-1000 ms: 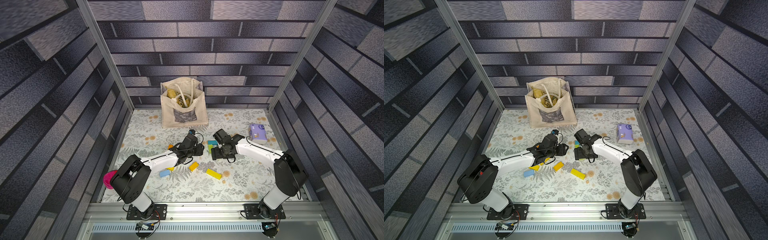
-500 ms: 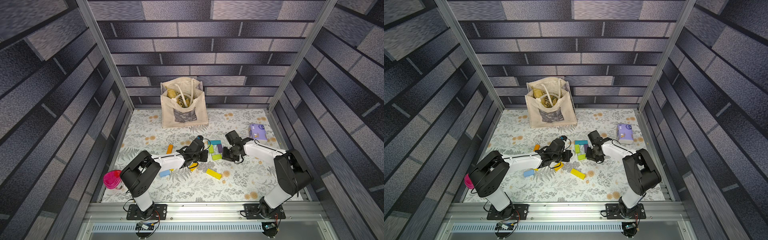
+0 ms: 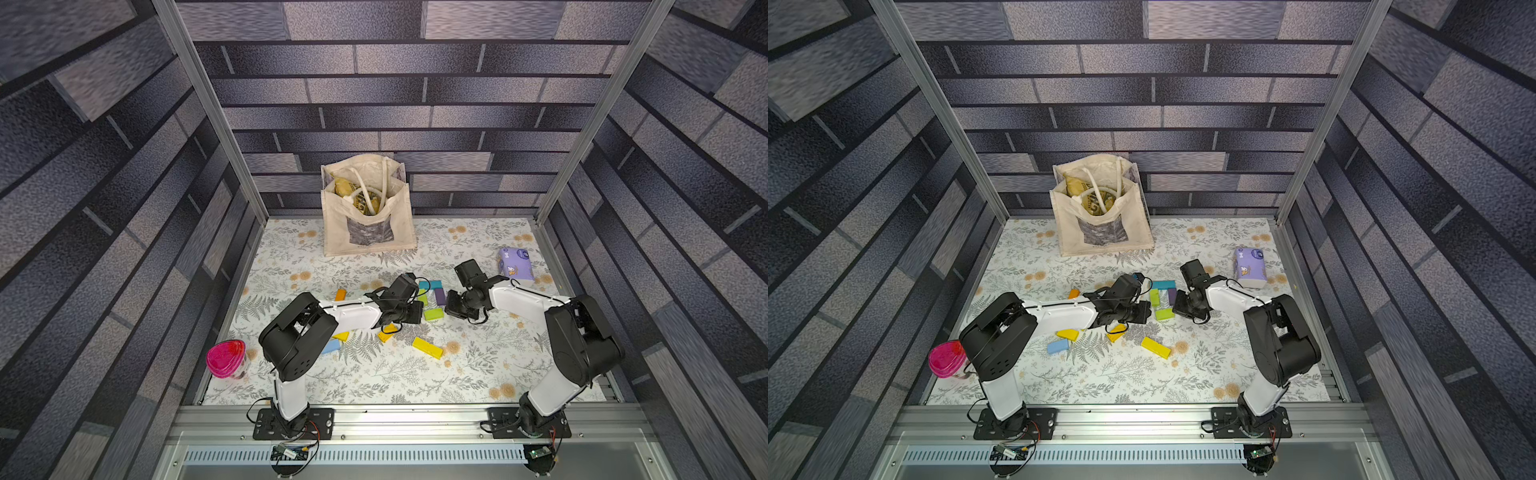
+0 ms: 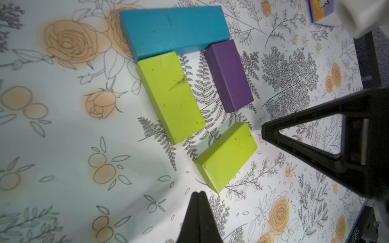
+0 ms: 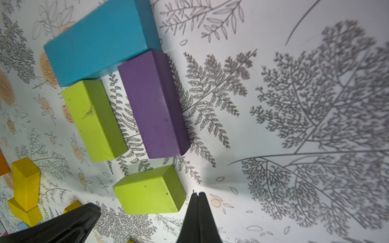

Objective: Assemble the letter p with building blocks
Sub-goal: Assemble the building block at the center of the board.

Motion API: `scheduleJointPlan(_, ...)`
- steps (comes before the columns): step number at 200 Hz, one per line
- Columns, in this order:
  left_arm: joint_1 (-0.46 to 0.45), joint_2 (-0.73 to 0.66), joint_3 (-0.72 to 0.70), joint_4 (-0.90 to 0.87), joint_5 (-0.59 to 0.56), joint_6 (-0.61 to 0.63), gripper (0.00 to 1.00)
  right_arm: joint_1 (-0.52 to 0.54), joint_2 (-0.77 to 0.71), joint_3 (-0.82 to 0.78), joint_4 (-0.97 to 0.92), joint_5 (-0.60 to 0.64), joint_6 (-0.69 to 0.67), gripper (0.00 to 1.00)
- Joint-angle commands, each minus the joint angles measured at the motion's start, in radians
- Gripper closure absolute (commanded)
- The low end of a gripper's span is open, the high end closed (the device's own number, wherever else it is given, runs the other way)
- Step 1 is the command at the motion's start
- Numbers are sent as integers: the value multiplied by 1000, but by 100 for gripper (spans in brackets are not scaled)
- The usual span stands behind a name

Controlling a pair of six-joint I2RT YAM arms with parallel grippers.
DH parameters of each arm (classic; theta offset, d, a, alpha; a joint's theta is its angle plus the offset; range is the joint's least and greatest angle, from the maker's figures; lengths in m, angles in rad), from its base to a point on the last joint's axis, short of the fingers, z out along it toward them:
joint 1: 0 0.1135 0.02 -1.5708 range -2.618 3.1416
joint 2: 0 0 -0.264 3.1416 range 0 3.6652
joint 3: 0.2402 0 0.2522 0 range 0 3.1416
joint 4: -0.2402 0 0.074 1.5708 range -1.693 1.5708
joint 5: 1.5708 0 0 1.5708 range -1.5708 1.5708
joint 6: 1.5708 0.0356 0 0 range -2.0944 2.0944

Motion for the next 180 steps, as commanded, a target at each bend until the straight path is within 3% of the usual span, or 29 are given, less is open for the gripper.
scheduleJointPlan(1,-15,19,32,-51,22,27,100,-11,28,-22,35,-20,16,100)
scheduleJointPlan(85,-15,111,129,-113,72,60,100,-18,54,-74,105,-60,86,100)
scheduleJointPlan(180,-16,154,181,-138,92,78,100,-33,59,-97,59,-40,108,100)
